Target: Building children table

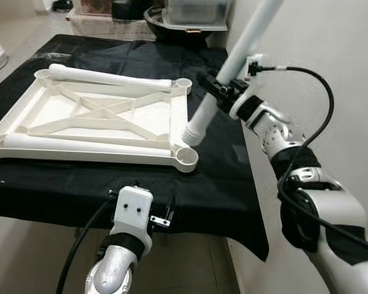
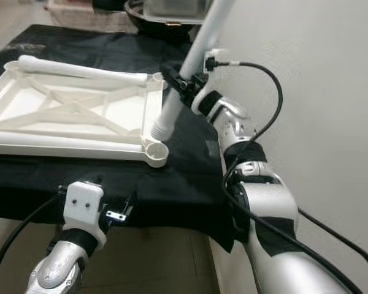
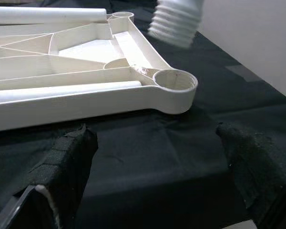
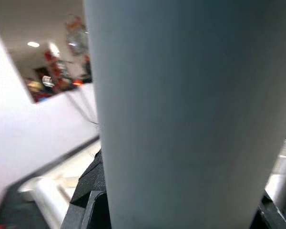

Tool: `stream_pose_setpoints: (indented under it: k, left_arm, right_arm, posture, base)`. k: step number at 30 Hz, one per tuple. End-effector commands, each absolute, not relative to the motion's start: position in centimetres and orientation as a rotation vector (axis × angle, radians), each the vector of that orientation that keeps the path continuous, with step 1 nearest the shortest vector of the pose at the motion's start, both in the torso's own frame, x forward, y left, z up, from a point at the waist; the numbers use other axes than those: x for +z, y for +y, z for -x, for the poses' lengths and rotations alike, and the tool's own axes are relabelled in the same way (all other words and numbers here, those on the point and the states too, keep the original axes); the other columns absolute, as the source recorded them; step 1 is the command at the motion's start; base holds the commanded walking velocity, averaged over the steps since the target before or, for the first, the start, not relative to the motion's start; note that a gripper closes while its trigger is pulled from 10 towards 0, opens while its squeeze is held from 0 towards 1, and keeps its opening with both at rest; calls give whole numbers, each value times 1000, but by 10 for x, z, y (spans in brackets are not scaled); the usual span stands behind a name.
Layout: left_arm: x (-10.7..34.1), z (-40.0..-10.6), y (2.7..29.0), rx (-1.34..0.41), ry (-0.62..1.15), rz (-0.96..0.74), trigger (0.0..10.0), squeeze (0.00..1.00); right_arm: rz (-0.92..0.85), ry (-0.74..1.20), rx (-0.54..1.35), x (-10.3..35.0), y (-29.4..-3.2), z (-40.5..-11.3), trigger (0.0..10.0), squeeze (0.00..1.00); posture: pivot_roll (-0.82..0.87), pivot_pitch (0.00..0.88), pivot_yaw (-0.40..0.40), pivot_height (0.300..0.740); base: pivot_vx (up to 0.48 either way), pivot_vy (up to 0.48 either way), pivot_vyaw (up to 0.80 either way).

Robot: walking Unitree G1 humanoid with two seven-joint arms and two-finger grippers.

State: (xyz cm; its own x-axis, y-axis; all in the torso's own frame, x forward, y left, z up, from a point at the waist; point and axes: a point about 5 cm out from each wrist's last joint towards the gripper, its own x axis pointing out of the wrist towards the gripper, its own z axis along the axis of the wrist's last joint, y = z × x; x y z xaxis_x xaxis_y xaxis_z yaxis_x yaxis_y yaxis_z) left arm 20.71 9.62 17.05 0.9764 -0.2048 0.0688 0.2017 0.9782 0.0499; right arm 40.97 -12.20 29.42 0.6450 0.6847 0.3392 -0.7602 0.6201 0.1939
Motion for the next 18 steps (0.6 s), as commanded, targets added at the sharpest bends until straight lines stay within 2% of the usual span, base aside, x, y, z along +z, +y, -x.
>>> stream_pose_setpoints:
  k: [1,6,9,18]
  left_arm:
    - [170,-203,95,-208,-55,-29,10000,0]
    - [170,-202,95,-207,-49,-29,10000,0]
    - [172,-200,95,-207,-44,-28,10000,0]
    - [173,-199,94,-208,-41,-31,10000,0]
  right_arm:
    - [-361,-237,901,292,-114,-408,10000,0]
    - [-357,-223,942,286,-108,-407,10000,0]
    - [-291,-184,975,272,-97,-405,10000,0]
    - [-204,-166,981,265,-96,-404,10000,0]
  posture:
    - [225,190,-120,740]
    - [227,189,-121,740]
    - [223,188,-119,740]
    - [221,198,-122,740]
  base:
    - [0,0,0]
    - [0,0,0]
    - [0,0,0]
    - [0,0,0]
